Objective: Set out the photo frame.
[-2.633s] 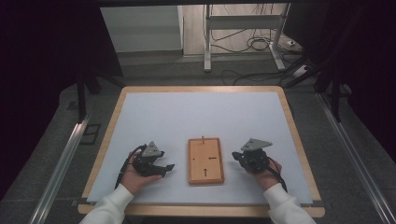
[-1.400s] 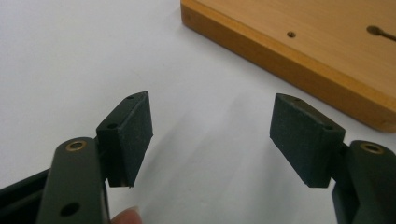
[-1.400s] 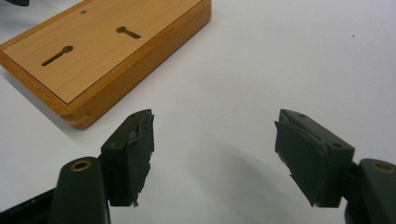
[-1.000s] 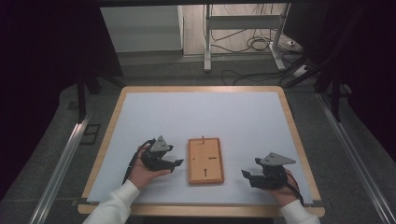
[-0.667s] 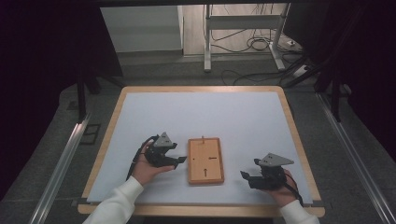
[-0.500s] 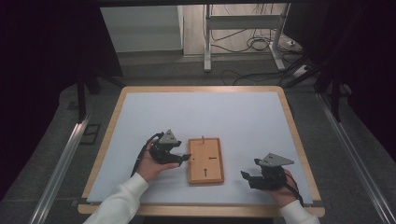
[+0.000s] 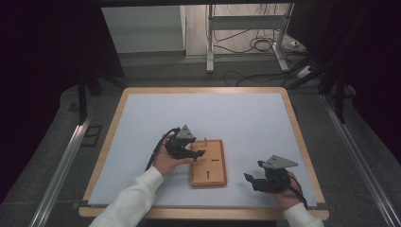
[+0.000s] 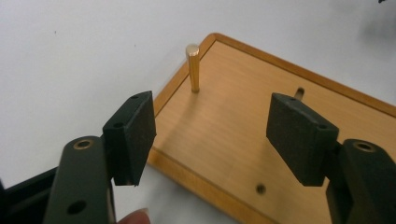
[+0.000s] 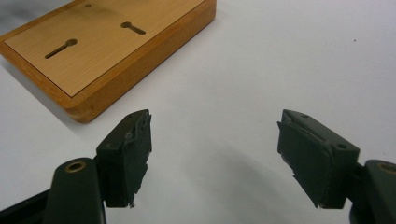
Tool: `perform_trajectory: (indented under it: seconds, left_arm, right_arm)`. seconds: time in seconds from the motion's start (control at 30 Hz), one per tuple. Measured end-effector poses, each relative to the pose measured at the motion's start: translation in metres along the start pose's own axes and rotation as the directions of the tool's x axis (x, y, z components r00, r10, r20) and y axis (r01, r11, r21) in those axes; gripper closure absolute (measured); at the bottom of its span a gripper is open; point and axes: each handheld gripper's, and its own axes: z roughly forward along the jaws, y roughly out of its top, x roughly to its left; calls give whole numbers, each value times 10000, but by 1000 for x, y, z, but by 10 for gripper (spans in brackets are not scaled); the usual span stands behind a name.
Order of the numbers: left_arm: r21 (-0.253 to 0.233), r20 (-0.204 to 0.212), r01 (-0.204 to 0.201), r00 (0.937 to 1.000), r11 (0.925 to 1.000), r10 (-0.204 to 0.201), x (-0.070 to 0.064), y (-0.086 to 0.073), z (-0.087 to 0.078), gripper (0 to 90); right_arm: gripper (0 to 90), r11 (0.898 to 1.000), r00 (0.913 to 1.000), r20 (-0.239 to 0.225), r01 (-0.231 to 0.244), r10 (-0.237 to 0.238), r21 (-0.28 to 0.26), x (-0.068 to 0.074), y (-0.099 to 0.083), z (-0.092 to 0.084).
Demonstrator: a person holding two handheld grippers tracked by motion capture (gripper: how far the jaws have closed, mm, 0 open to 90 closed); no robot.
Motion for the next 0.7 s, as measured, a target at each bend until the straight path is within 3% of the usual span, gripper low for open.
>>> perform_trajectory:
  seconds: [0.4,0.7]
  left_arm:
    - [-35,126,-94,9999,9999,95,1,12,22,472]
    - [8,59,-52,10000,10000,52,5,12,33,616]
  right_arm:
    - [262,10000,10000,-2,-18,18,25,-1,0,0]
    - [262,10000,10000,12,-20,20,50,-1,-1,0]
